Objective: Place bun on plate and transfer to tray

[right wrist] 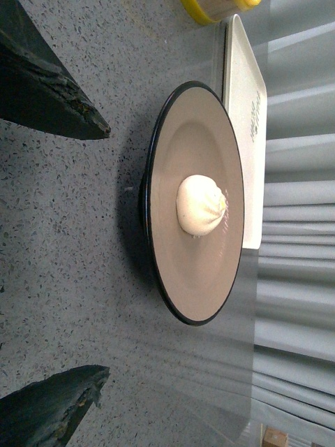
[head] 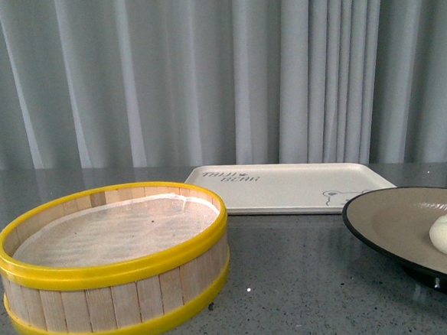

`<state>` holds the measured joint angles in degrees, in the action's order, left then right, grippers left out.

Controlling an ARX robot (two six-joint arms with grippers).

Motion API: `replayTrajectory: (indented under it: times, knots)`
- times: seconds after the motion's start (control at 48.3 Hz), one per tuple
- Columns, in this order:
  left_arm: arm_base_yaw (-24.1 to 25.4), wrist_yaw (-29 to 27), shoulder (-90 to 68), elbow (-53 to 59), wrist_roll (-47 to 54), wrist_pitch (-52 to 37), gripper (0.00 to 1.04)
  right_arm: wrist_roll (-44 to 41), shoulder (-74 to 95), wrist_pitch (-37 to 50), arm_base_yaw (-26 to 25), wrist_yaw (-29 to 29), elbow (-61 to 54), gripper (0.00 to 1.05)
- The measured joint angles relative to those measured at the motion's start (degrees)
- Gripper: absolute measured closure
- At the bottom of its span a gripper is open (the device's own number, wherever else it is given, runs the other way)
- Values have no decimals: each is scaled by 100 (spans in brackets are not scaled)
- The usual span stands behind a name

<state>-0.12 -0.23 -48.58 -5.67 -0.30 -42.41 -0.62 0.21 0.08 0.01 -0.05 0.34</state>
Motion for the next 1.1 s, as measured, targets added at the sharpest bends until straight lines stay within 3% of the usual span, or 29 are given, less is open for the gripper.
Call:
replayTrajectory:
  times: [0.29, 1.098]
  knots:
    - [0, 11, 748, 411, 0, 254, 101, 2, 0, 0, 0, 2, 0, 8]
    - [0, 11, 3314, 417, 2, 2680, 101, 2, 0, 0, 0, 2, -2, 8]
